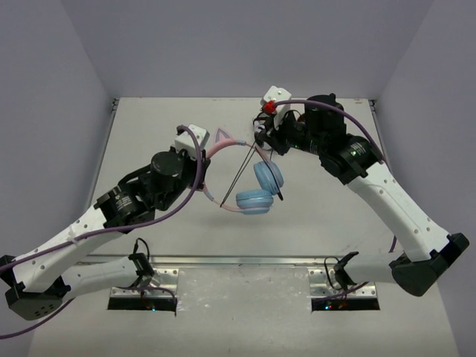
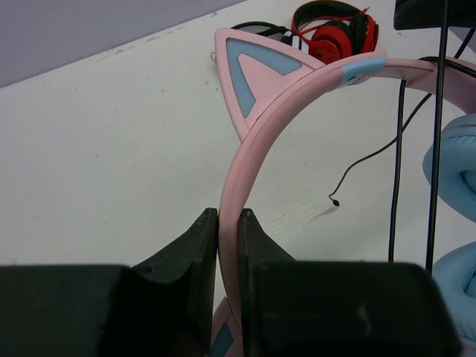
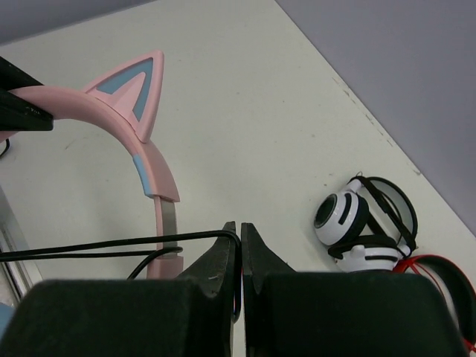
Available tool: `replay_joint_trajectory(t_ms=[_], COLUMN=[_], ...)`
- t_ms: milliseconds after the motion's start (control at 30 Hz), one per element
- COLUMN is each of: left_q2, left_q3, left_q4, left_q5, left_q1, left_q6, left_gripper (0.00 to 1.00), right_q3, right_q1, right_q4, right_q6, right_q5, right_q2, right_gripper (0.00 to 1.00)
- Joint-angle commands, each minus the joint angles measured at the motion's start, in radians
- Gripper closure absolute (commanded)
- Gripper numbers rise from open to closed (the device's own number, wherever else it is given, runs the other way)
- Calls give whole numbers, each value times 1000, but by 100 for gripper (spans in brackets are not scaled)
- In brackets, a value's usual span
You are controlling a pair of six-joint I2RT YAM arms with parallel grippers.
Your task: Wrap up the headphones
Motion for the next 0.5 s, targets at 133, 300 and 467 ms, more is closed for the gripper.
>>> replay_joint_trajectory(t_ms=[133, 300, 467], left_q2=[-40, -98, -123], left_q3=[74, 102, 140], left_q4=[-43, 41, 115], left_q5=[81, 103, 139], left_q1=[-18, -18, -18], left_q6=[35, 34, 32], left_gripper=[100, 100, 100], right_q3=[-23, -69, -140], right_q1=[-77, -115, -135], right_q4=[154, 175, 266], right_q6=[22, 54, 125], right_q5=[62, -12, -205], right_q2=[-11, -21, -69], right_gripper=[99, 99, 92])
